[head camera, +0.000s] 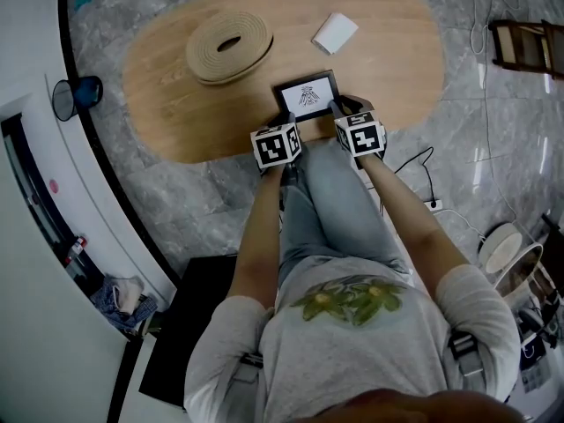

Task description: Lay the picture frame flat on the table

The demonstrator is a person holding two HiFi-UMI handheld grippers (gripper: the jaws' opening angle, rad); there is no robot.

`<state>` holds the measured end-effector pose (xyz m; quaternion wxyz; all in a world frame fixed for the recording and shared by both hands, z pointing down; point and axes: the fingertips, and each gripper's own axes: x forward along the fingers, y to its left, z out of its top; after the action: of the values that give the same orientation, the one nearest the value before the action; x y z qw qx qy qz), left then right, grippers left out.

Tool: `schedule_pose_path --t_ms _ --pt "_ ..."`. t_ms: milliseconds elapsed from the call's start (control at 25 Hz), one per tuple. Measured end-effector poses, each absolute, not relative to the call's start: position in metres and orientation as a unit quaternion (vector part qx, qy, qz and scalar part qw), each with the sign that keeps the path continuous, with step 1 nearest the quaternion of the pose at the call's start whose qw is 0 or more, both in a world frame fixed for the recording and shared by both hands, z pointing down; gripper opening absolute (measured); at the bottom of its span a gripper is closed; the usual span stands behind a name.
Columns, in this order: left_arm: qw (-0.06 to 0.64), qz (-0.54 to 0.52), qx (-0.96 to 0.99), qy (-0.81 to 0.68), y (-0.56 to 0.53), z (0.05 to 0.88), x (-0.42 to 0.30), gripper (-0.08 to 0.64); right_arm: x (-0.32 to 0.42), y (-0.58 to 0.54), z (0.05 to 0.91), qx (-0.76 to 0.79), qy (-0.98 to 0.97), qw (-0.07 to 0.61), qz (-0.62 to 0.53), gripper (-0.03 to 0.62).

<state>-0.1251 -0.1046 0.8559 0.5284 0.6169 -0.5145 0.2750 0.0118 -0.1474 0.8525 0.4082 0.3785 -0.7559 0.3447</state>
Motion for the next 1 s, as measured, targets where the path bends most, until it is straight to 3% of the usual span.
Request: schedule_pose_path --t_ms 1000 --pt "0.559 0.285 0.601 -0.495 -0.098 0.89 -0.124 0.088 0.014 -0.142 0.888 0.368 -0.745 0.418 0.367 0.087"
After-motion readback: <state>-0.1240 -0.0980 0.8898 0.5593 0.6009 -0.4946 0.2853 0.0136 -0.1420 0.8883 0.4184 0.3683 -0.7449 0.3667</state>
